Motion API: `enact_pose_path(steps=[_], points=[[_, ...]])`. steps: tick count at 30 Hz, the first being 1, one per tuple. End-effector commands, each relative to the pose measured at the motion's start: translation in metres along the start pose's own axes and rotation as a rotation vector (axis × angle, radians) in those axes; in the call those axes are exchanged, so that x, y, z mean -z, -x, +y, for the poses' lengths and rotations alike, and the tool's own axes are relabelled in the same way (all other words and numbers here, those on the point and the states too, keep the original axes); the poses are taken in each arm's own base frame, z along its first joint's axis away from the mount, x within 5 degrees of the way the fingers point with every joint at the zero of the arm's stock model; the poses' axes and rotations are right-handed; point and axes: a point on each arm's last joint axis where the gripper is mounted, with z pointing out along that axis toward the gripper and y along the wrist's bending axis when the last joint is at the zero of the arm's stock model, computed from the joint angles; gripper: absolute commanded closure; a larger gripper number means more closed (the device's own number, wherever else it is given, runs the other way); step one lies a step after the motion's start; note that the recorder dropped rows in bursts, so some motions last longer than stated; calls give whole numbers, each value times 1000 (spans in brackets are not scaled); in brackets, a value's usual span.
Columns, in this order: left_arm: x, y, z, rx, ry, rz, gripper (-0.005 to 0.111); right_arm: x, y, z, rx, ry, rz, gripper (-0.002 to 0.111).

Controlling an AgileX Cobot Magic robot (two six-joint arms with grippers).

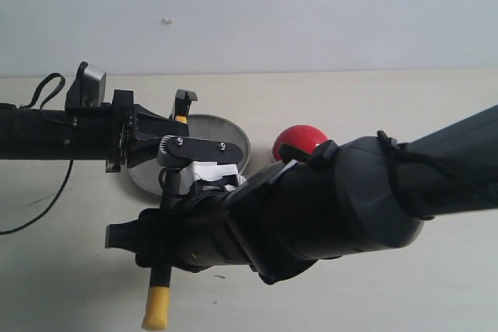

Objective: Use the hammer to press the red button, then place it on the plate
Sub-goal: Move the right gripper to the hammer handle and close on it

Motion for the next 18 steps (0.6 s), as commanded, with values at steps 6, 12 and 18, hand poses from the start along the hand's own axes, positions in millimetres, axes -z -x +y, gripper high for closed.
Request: enact_pose_path(steps=[6, 12, 18], points=[[3, 6, -13, -4, -71, -38, 107, 2, 1, 0, 6, -3, -6, 63], [3, 6, -13, -8, -71, -38, 107, 2, 1, 0, 42, -1, -8, 108], [3, 6, -13, -38, -70, -39, 88, 10, 7, 4, 59, 13, -37, 108]])
